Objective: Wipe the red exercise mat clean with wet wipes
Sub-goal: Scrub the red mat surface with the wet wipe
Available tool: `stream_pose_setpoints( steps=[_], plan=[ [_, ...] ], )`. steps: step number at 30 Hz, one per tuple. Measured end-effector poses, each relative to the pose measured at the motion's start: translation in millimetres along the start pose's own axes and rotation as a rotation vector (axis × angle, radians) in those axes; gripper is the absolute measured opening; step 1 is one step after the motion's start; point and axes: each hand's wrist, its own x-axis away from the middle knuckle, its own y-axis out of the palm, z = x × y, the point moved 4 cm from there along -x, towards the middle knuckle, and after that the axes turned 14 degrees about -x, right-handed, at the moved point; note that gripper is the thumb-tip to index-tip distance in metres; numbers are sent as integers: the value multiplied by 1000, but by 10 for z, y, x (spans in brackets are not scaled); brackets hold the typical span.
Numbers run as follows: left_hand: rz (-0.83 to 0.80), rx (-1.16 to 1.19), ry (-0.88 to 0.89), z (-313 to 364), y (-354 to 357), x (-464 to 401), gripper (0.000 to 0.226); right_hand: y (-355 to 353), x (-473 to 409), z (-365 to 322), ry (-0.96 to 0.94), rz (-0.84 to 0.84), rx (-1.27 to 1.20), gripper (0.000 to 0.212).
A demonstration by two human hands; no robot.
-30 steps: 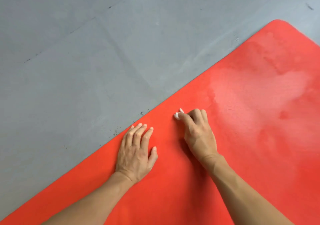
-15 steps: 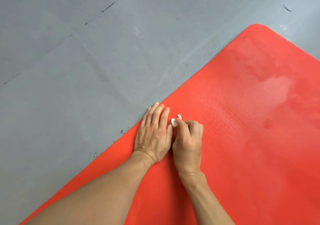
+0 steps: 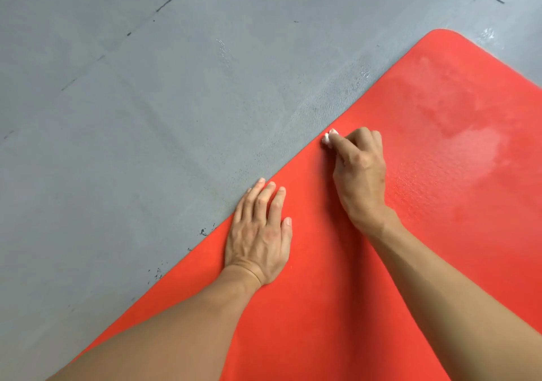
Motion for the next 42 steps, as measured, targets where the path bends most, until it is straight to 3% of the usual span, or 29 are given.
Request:
stream_pose_setpoints(
  steps=[5, 6, 10, 12, 17, 19, 22, 24, 28, 30, 34, 36, 39, 40, 42],
  plan=[
    [3, -17, -2, 3, 15, 2, 54, 195, 445, -378, -324, -386, -60, 25],
    [3, -20, -1, 2, 16, 5, 54, 169, 336, -326, -348, -402, -36, 27],
    [-1, -18, -4, -6, 25, 4, 55, -88, -252, 69, -63, -76, 69, 27],
    [-6, -19, -6, -7, 31, 8, 54, -24, -178, 3, 21, -25, 41, 28],
    [-4, -19, 4, -9, 15, 9, 50, 172, 393, -416, -345, -439, -61, 27],
    [-7, -20, 4, -12, 12, 7, 52, 21, 152, -194, -262, -320, 7, 28],
    [-25, -23, -5, -12, 16, 11, 54, -244, -46, 81, 22, -29, 99, 22],
    [-38, -27, -1, -10, 16, 7, 56, -170, 221, -77, 26, -80, 55, 24],
    [-59, -37, 3, -6, 0, 9, 60, -102, 835, -440, -263, -443, -49, 26],
    [-56, -30, -4, -7, 2, 3, 60, -169, 627, -264, -262, -385, 5, 22],
    [-56, -35, -14, -10, 25, 14, 60, -310, 297, -5, 47, -38, 68, 15],
    [-44, -40, -9, -7, 17, 15, 61, -178, 546, -234, 36, -85, 34, 16],
    [-38, -41, -3, -11, 14, 9, 61, -117, 893, -447, -206, -349, -33, 15],
    [-37, -38, -4, -10, 10, 7, 61, -166, 843, -369, -243, -373, -23, 15],
    [-27, -27, -10, -12, 8, 3, 60, -353, 627, -113, -189, -248, 31, 16]
  ],
)
